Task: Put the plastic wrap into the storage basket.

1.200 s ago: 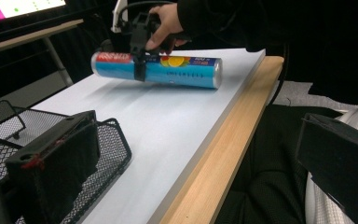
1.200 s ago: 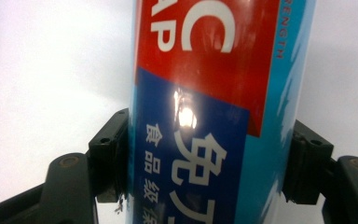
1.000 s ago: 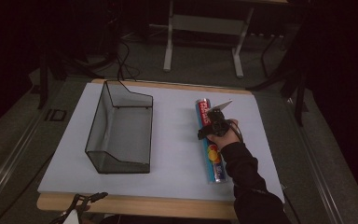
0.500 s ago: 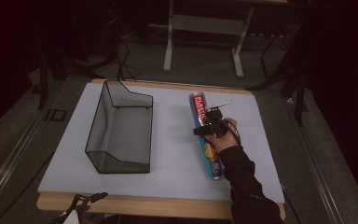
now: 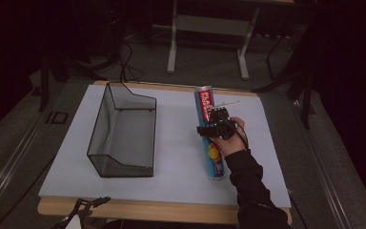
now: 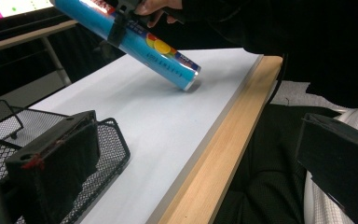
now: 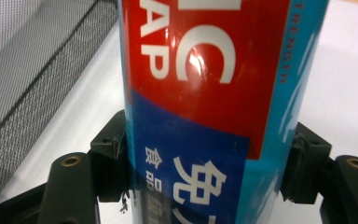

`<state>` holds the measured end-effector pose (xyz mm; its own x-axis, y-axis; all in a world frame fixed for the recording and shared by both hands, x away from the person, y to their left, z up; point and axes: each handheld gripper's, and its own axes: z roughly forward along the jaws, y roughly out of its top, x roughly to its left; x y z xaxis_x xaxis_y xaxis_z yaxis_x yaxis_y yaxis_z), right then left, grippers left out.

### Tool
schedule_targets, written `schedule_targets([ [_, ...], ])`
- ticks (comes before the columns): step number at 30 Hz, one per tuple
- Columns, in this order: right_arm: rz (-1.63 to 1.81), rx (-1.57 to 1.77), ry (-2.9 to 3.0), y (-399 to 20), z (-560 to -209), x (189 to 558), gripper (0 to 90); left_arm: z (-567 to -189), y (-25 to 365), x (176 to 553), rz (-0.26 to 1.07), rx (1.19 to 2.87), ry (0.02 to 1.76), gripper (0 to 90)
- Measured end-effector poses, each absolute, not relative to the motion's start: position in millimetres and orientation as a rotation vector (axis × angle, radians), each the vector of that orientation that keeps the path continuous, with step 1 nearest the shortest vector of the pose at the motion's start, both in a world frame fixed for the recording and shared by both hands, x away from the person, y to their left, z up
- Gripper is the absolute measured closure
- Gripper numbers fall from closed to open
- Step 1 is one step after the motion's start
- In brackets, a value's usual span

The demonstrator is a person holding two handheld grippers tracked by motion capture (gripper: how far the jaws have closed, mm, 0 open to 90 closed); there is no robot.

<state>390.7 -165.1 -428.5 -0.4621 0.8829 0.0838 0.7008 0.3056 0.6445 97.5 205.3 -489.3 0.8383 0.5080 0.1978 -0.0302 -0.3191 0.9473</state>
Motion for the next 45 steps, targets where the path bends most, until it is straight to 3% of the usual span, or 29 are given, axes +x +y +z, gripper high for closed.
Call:
schedule_targets([
  [15, 1.095, 1.357, 2.192, -154.5, -367.0, 382.5, 31.7, -489.8, 204.4, 98.0, 0.558, 1.832, 0.36, 0.3],
  [26, 1.219, 1.299, 2.162, -114.9, -325.7, 382.6, 31.7, -489.6, 204.9, 97.7, 0.561, 1.828, 0.363, 0.3],
  [45, 1.367, 1.359, 2.189, -33.6, -319.6, 400.1, 31.7, -489.5, 205.7, 96.9, 0.569, 1.835, 0.351, 0.3],
])
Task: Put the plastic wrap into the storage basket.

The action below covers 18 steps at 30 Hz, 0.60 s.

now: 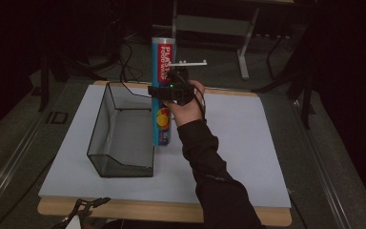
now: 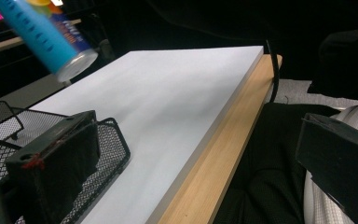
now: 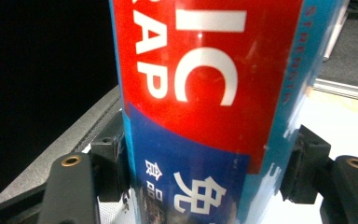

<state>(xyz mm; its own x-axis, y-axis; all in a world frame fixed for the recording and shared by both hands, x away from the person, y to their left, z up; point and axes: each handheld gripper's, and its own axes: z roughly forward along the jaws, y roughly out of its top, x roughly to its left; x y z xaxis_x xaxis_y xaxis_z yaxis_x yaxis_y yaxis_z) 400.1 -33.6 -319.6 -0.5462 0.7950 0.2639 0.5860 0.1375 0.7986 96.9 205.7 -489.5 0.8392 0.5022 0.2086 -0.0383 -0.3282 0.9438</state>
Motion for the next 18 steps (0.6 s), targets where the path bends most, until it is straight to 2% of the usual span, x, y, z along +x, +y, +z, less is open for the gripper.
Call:
schedule_targets([
  [9, 1.401, 1.416, 2.175, -5.5, -340.7, 406.5, 31.7, -489.2, 206.0, 96.2, 0.565, 1.83, 0.35, 0.3],
  [15, 1.391, 1.464, 2.21, 5.7, -363.6, 409.9, 31.7, -489.1, 206.3, 95.8, 0.562, 1.834, 0.343, 0.3],
  [18, 1.371, 1.531, 2.238, 10.7, -385.7, 414.2, 31.7, -489.1, 206.1, 95.5, 0.564, 1.834, 0.342, 0.3],
])
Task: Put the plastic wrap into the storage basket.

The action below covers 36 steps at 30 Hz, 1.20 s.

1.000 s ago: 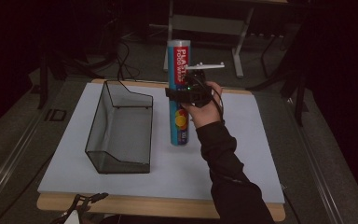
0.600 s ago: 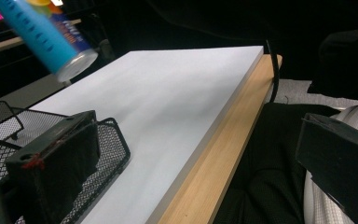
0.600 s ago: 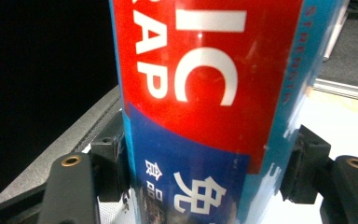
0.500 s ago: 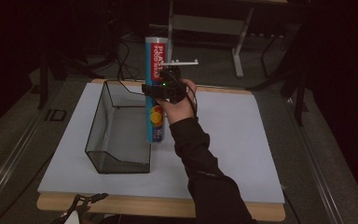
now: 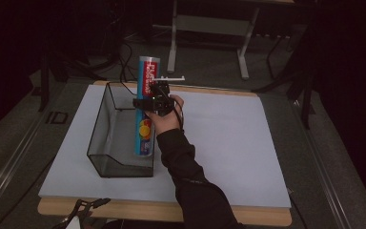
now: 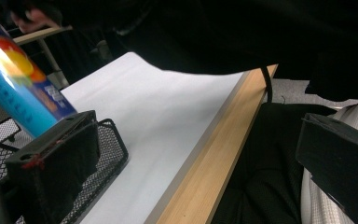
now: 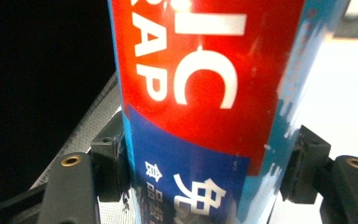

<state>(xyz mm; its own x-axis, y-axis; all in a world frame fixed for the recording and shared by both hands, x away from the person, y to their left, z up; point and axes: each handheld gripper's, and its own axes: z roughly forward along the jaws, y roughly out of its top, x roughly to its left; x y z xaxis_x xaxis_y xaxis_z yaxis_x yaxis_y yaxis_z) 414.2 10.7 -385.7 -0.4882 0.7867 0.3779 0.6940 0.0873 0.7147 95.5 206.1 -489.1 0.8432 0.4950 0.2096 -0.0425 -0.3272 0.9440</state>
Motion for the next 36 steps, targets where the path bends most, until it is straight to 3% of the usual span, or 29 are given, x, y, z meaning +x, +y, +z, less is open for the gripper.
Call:
schedule_targets([
  [11, 1.23, 1.608, 2.348, 22.7, -427.8, 409.5, 31.7, -489.0, 205.4, 95.0, 0.565, 1.838, 0.338, 0.3],
  [36, 1.18, 1.717, 2.27, 42.9, -459.9, 428.5, 31.2, -489.3, 205.5, 95.9, 0.548, 1.839, 0.339, 0.3],
])
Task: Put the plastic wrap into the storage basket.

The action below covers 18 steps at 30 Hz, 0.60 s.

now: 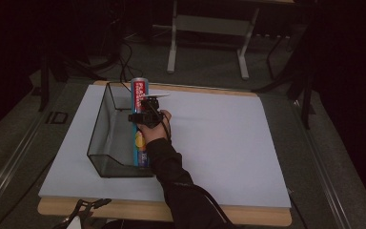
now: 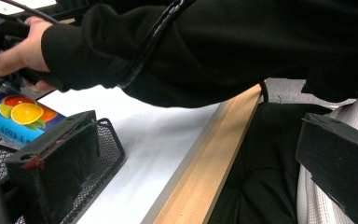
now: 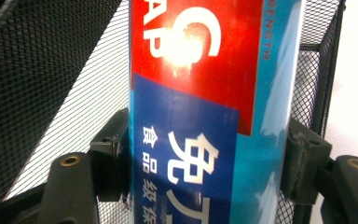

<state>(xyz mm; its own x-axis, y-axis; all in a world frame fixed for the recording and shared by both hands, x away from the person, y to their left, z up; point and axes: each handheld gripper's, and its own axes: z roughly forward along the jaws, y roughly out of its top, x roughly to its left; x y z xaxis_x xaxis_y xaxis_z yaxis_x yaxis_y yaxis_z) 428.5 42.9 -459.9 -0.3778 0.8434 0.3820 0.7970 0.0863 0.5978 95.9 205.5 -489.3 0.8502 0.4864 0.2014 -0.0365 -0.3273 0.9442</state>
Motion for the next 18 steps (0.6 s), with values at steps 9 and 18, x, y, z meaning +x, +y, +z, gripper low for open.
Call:
schedule_targets([
  [9, 1.106, 1.741, 2.267, 50.4, -477.1, 433.3, 30.5, -488.9, 206.0, 95.8, 0.548, 1.836, 0.338, 0.3],
  [18, 1.02, 1.61, 2.222, 58.8, -483.0, 426.4, 28.2, -488.7, 206.0, 94.6, 0.555, 1.84, 0.338, 0.3],
])
